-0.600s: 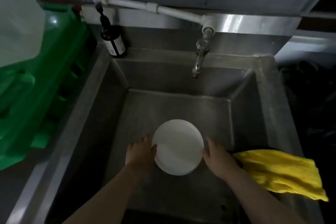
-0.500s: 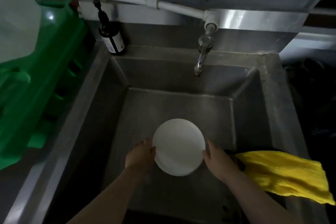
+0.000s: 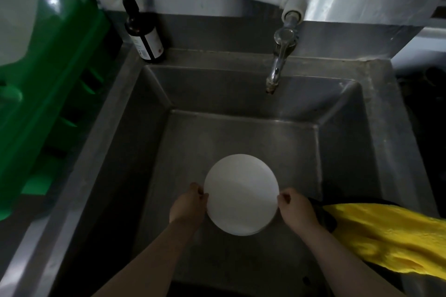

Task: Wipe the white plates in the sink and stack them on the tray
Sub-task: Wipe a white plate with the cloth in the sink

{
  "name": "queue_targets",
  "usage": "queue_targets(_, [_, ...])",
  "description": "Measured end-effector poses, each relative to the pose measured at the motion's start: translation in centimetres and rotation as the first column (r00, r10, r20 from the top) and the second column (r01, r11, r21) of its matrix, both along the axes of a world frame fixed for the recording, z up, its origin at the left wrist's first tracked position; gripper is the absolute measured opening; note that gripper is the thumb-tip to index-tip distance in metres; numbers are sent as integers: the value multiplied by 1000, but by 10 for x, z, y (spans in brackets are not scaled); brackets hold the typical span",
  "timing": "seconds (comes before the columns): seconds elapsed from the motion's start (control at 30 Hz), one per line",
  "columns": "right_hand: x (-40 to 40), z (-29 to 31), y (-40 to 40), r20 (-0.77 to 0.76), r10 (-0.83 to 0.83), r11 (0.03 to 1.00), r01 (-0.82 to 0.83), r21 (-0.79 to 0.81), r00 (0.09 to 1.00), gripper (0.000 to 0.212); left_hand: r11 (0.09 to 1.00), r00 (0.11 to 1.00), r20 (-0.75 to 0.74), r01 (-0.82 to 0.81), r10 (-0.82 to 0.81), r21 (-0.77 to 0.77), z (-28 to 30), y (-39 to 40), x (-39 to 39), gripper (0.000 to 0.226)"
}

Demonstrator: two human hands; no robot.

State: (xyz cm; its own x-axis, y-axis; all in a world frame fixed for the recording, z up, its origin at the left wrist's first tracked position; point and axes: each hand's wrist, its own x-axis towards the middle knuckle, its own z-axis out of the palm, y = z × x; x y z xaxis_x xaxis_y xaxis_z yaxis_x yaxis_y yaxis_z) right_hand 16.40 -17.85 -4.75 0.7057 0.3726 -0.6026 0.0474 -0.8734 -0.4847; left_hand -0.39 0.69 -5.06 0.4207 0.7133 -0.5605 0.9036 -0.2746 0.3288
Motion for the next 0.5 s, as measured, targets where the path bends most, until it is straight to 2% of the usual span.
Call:
queue_targets(0.27, [-1,-13,6,-60,-100,994,98,-45,993,17,996,997,13,-69,70,-51,-12,-1,1,13])
queue_targets(0.5, [-10,-8,-3,-127,-73,995,64,-73,989,21,994,998,-5,-68,68,-80,-12,-8,-4,12])
